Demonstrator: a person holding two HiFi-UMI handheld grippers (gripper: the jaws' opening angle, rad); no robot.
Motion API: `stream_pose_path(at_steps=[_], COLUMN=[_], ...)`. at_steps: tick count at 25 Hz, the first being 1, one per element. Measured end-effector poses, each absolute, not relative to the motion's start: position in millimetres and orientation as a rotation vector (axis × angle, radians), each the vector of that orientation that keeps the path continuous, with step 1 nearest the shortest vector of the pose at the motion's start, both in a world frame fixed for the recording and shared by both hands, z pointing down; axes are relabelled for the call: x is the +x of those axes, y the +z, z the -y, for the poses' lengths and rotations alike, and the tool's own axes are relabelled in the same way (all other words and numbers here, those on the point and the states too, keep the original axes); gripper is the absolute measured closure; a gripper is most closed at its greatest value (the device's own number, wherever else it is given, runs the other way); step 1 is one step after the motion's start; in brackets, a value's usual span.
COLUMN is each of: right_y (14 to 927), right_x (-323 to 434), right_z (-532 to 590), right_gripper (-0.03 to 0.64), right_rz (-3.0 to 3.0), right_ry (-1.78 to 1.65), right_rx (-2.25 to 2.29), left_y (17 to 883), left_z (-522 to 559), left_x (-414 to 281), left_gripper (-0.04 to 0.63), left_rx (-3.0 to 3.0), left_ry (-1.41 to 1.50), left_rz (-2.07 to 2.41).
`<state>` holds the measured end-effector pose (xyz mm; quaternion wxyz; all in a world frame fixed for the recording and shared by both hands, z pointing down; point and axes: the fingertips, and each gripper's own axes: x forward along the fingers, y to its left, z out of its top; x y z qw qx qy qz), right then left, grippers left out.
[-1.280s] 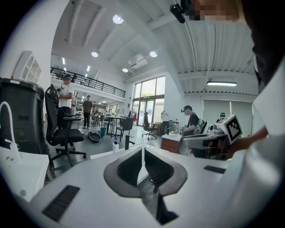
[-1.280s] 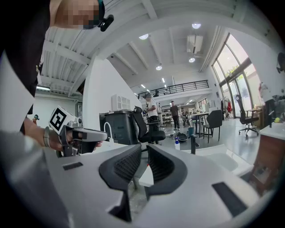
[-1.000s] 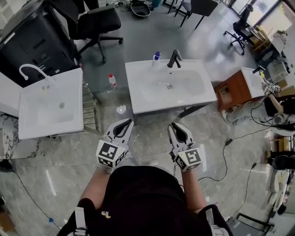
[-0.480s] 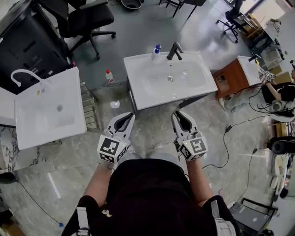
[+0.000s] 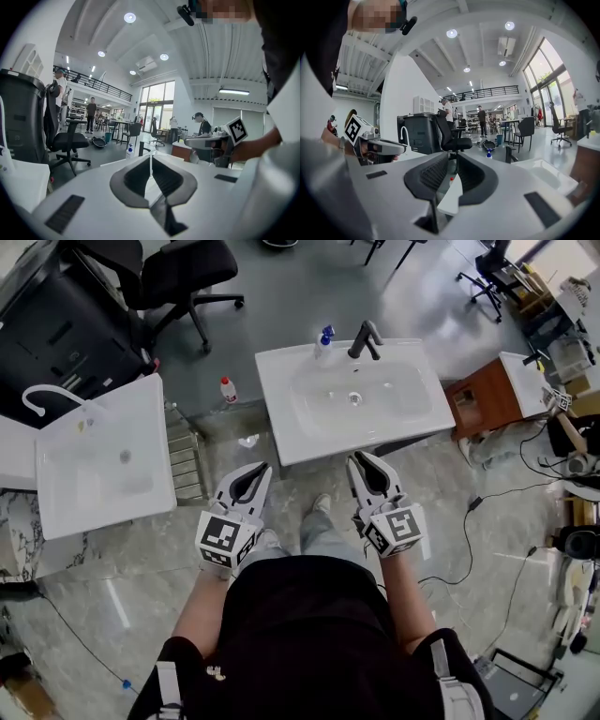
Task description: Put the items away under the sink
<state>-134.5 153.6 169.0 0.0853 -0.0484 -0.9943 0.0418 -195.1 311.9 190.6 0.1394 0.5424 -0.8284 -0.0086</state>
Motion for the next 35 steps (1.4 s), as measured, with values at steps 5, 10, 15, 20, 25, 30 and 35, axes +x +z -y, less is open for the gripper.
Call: stream_pose_path(at_steps=[5,10,15,20,25,30,35], right_y=[177,190,205,216,228,239,251], right_x=[-159,-183,-205,-223,-246,-274,-309], right_z=[-119,-81,-45,-20,-4,2,2], right_gripper=[0.552,0.552,0.552,0.552,0.551,0.546,0.508], right_rz=[2.959,2.947,2.925,2.905,2.874,2.848,2.823], right_ry=[0.177,0.207,0.246,0.270,0.283,0.272,0.241], right_rx=[-0.207,-0.278,-0.327,-0.387,-0.443,-0.452,-0.437], left_y=[194,202,209,210,212,216,217], left_z=[-282,-246,-215,-198,-192,-192,-196], left_x=[-216,-234,-250,-262,-269,-278,-295], left_gripper=[0.575,0.575,0.574,0.575,0.574,0.575,0.575], left_rx=[1.491,1.417,1.343,1.245,1.151,1.119,1.147], left_ry=[-0.016,0.013,0.037,0.051,0.050,0.059,0.080], left_rz=[2.420,2.427,2.441,2.469,2.487,2.485,2.466])
